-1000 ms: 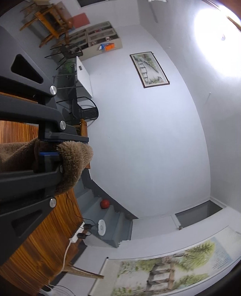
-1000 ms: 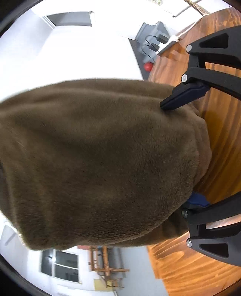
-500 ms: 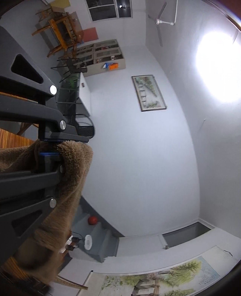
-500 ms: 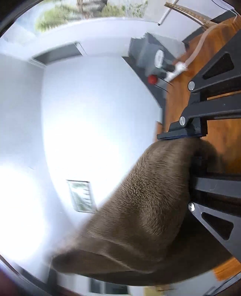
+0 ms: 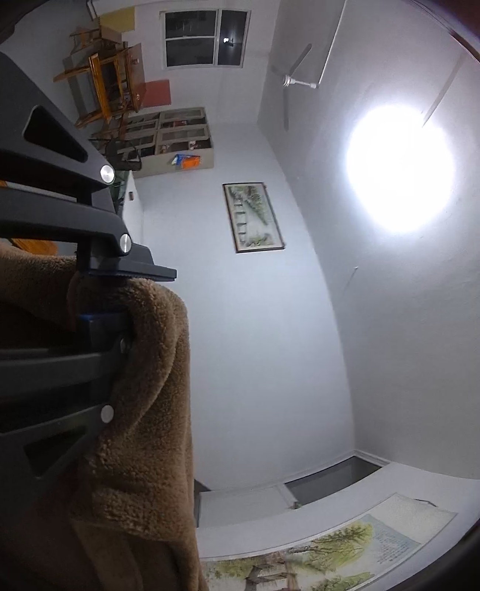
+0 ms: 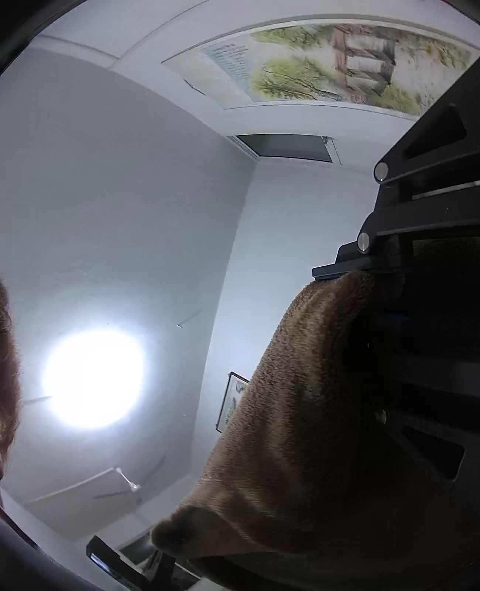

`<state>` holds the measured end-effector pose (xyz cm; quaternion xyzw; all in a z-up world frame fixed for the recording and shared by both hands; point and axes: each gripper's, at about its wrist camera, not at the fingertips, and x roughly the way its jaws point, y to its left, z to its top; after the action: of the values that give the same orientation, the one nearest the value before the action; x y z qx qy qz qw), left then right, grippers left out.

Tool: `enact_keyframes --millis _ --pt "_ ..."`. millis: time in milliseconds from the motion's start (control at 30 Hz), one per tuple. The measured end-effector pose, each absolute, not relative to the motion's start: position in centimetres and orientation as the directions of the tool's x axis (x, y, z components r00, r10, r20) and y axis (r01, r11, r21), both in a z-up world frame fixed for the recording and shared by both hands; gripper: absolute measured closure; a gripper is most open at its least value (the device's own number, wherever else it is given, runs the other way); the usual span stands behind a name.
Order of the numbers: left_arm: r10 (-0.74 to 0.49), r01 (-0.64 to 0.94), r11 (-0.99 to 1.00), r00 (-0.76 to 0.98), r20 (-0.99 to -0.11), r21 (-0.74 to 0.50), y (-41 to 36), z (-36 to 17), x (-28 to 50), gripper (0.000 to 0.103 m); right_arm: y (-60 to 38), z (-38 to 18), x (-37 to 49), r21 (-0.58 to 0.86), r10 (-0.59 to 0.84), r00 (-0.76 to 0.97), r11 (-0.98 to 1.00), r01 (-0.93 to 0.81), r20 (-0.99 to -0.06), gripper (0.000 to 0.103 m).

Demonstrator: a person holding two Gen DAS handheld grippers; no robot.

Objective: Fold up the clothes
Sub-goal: 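Lift the blanket high with both grippers to shake it out, then lower the held blanket edges onto the table with both grippers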

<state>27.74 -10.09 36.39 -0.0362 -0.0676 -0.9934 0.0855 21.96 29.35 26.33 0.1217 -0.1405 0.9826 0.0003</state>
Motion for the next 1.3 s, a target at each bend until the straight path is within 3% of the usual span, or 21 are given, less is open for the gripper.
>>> enact_keyframes --millis 67,233,400,500,567,600,667,700,800,933,1067,1300 --pt "-0.154 0.155 -0.978 -0.988 0.023 0.142 -9.2 35.3 25.2 0.084 30.0 25.3 20.9 -0.283 -0.028 -0.984 -0.959 -0.022 0.173 0.089" --pt "-0.135 0.072 -0.972 -0.95 -0.282 0.223 -6.1 26.9 11.7 0.082 31.5 22.4 17.8 -0.291 -0.016 -1.0 -0.956 0.018 -0.011 0.089" --pt "-0.159 -0.041 -0.958 -0.746 -0.647 0.282 -2.7 12.8 -5.2 0.08 34.0 12.3 3.9 -0.113 -0.039 -0.874 -0.988 0.107 -0.484 0.089" --pt "-0.2 -0.095 -0.947 -0.571 -0.796 0.306 -1.0 3.5 -11.4 0.08 36.1 6.4 -1.9 0.003 -0.062 -0.746 -0.997 0.08 -0.663 0.087" --pt "-0.232 -0.116 -0.938 -0.489 -0.841 0.326 -0.7 -0.6 -13.4 0.079 37.4 2.4 -2.6 0.058 -0.079 -0.658 -0.997 0.053 -0.749 0.086" --pt "-0.248 -0.127 -0.934 -0.448 -0.859 0.335 -0.6 -2.6 -14.4 0.079 37.6 1.7 -3.1 0.054 -0.072 -0.648 -0.997 0.047 -0.759 0.081" --pt "-0.268 -0.135 -0.926 -0.422 -0.866 0.353 -0.7 -4.6 -15.3 0.079 38.1 0.2 -4.2 0.046 -0.058 -0.626 -0.998 0.035 -0.778 0.055" --pt "-0.254 -0.137 -0.931 -0.419 -0.872 0.338 -1.1 -5.2 -15.3 0.079 38.3 -0.5 -4.8 0.042 -0.051 -0.615 -0.999 0.029 -0.787 0.035" --pt "-0.217 -0.115 -0.95 -0.421 -0.881 0.289 -2.2 -4.8 -16.1 0.078 39.1 -1.3 -4.8 0.035 -0.039 -0.601 -0.999 0.018 -0.798 0.034" --pt "-0.176 -0.082 -0.968 -0.454 -0.873 0.238 -3.5 -3.6 -14.8 0.064 37.6 0.3 -4.8 0.054 -0.078 -0.617 -0.997 0.057 -0.783 0.034" --pt "-0.136 -0.104 -0.972 -0.48 -0.867 0.21 -3.9 -2.6 -12.4 0.053 34.4 -1.6 -4.7 0.056 -0.145 -0.552 -0.983 0.176 -0.821 0.034" --pt "-0.043 -0.314 -0.93 -0.425 -0.904 0.192 -1.0 -4.5 -10.4 0.04 28.9 -4.9 -4.8 0.07 -0.235 -0.419 -0.926 0.372 -0.877 0.034"
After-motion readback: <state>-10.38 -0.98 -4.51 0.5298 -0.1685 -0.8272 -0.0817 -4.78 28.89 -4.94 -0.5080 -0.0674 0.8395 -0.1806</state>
